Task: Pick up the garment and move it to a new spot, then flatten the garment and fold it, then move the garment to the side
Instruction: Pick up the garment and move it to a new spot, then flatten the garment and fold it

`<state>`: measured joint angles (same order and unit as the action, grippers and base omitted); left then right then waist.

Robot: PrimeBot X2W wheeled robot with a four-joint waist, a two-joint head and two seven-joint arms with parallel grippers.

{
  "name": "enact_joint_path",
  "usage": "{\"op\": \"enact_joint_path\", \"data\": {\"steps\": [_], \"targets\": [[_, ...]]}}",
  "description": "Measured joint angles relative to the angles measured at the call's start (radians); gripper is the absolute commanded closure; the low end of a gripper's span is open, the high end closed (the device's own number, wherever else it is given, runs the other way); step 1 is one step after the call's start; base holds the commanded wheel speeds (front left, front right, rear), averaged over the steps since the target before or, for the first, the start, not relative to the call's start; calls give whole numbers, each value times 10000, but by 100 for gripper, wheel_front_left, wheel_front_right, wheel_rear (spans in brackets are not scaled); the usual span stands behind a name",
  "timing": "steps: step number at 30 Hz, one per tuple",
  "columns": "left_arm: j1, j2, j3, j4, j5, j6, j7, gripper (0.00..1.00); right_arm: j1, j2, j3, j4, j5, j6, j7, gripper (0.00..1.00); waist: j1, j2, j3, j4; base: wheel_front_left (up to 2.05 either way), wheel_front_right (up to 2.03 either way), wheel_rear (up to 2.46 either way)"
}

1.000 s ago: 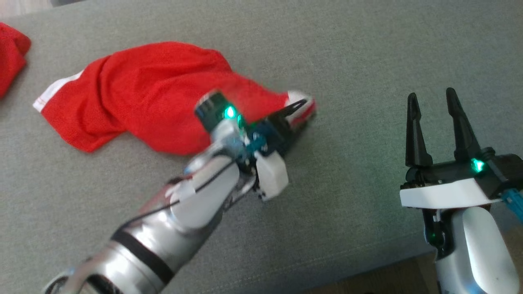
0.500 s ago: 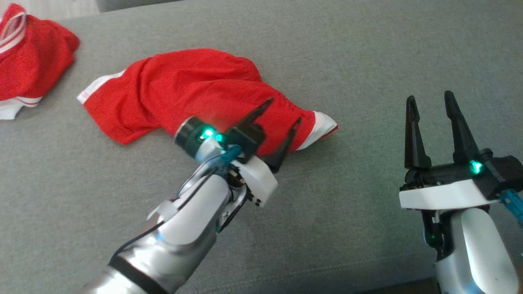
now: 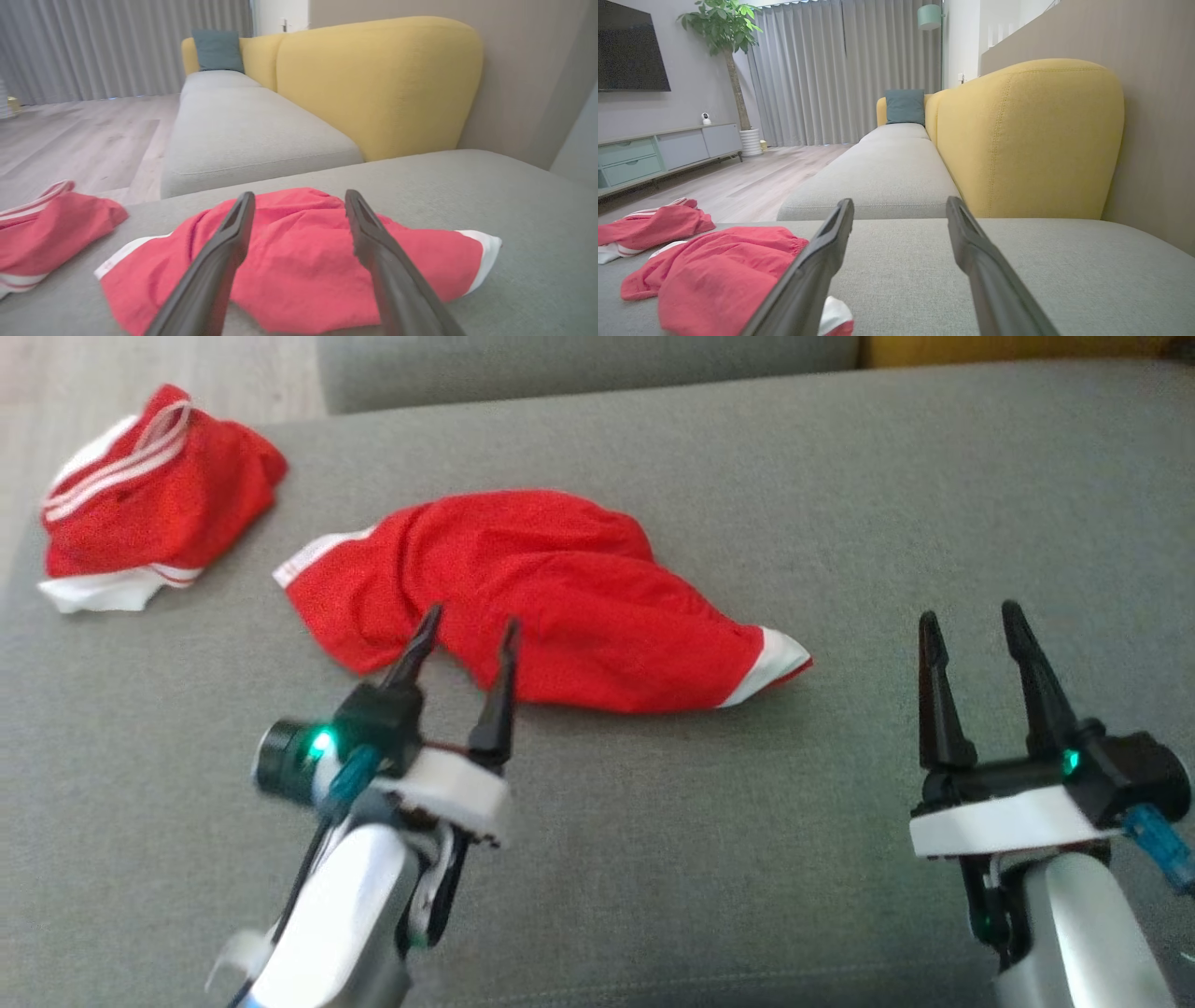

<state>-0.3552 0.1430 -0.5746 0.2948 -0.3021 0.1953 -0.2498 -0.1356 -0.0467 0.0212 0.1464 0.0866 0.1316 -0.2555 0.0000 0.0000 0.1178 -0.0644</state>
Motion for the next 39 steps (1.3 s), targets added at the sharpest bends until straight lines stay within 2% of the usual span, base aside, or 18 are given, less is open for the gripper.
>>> {"op": "enact_joint_path", "data": {"steps": [7, 17, 31, 39], "targets": [[1662, 56, 1020, -838, 104, 341, 0, 0, 396, 2, 21, 153, 21, 0, 0, 0, 0, 0, -550, 336, 0, 0, 0], [3125, -4, 2113, -1628, 491, 330, 0, 0, 897, 6, 63, 504, 391, 0, 0, 0, 0, 0, -1015, 585, 0, 0, 0], [3661, -430, 2949, -1689, 892, -107, 0, 0, 1079, 6, 307, 1292, 677, 0, 0, 0, 0, 0, -1115, 542, 0, 0, 0], [3707, -558, 3074, -1618, 1072, -284, 0, 0, 1063, 6, 337, 1490, 677, 0, 0, 0, 0, 0, -1138, 590, 0, 0, 0]]}}
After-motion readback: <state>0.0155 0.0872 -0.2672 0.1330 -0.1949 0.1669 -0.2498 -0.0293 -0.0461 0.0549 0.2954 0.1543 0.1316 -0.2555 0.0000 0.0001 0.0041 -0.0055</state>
